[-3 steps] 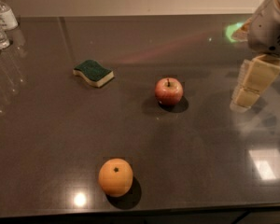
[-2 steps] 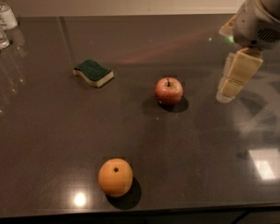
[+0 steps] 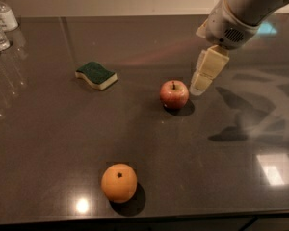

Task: Move sponge near orange

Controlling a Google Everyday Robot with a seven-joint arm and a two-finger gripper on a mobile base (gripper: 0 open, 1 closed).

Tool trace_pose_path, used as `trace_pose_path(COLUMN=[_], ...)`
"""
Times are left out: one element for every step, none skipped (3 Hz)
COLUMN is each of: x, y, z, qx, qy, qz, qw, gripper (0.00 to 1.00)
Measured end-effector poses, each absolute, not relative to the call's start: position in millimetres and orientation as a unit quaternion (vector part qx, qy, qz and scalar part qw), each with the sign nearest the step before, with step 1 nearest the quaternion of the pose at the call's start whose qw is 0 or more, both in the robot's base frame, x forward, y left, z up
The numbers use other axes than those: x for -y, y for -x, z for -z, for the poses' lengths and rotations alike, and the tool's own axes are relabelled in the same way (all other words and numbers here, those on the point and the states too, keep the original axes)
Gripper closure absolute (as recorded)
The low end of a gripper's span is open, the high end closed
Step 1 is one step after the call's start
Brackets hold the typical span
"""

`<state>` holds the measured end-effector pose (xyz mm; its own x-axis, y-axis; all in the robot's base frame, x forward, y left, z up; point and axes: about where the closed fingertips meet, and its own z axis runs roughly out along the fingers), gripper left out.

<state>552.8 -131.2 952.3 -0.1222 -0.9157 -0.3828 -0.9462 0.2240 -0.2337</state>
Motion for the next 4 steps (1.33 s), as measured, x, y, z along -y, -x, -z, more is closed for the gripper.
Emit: trace_pose_path(x=[102,72,44,15], y=[-574,-593,-608,-618], z=[-944,-933,-920,-904], qx=[-0.745,-0.746,-0.747,-0.745], qy=[0.62,0.614,0.607,0.606], qz=[-0.062,-0.089,-0.104,-0.111], qw=[0.237,0.243,0.252,0.257], gripper=[0.0,0.0,0.0,0.0])
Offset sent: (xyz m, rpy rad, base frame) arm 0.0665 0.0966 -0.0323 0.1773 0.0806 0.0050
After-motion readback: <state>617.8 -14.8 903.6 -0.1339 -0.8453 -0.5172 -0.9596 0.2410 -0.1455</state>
